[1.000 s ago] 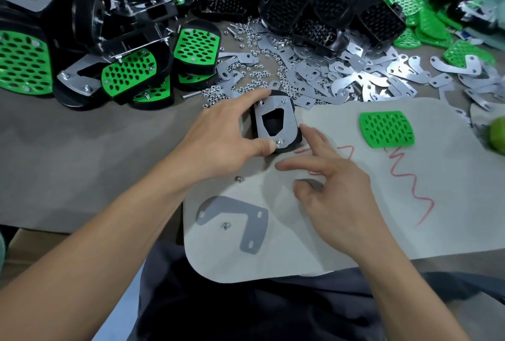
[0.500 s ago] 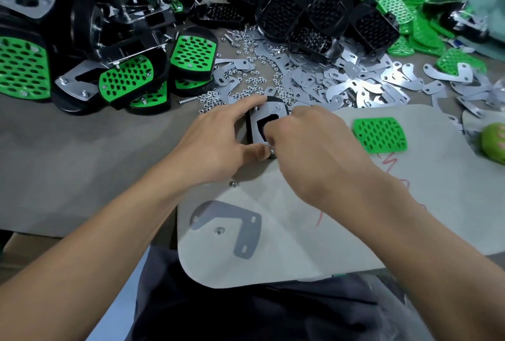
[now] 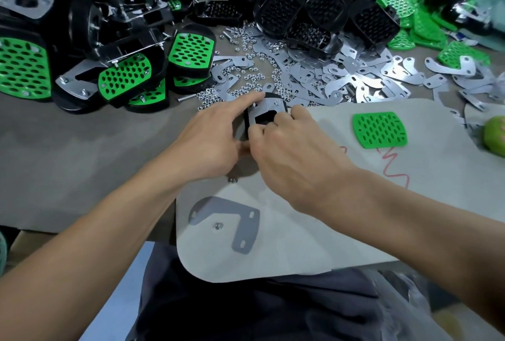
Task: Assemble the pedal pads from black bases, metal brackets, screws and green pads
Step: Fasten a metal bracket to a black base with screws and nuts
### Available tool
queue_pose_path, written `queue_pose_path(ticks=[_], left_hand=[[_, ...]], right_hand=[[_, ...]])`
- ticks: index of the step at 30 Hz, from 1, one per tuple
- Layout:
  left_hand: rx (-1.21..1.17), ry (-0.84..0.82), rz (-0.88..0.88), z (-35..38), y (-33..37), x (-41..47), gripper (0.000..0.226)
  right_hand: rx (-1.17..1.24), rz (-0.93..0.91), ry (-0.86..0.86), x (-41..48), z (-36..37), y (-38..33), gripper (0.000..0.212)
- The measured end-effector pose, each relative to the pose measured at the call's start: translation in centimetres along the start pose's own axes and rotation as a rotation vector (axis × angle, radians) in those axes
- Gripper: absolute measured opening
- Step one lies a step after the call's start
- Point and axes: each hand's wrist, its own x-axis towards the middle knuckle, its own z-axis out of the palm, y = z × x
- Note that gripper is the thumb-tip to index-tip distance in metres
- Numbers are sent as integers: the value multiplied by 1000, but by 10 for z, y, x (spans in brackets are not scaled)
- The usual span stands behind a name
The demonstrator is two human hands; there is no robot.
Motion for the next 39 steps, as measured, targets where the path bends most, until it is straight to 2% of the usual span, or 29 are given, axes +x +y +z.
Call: queue_pose_path(ticks=[2,7,13,21,27,31,37,39], left_hand=[[14,2,11,1,-2,0,83],[6,-8,32,0,-3,-3,93],[-68,-33,40,-3,3,-7,92],[-86,-43,-6,-4,6,-7,113],[-53,-34,-2,-1,0,-5,99],[-29,-18,12,0,-3,-4,95],[-66,-46,5,-3,3,-5,99],[-59,-47,6,-2,3,-6,100]], right_hand=[[-16,-2,27,1,3,0,32],[-6,12,70,5,10,-2,10],[24,-5,57,7,3,0,14],[-15,-231,-20,10,-6,24,16],[13,-133,21,7,-3,19,28],[42,-98,5,9,-2,18,20],[-46,-279,42,14,-8,24,19],[-17,-268,28,14,-7,23,23]])
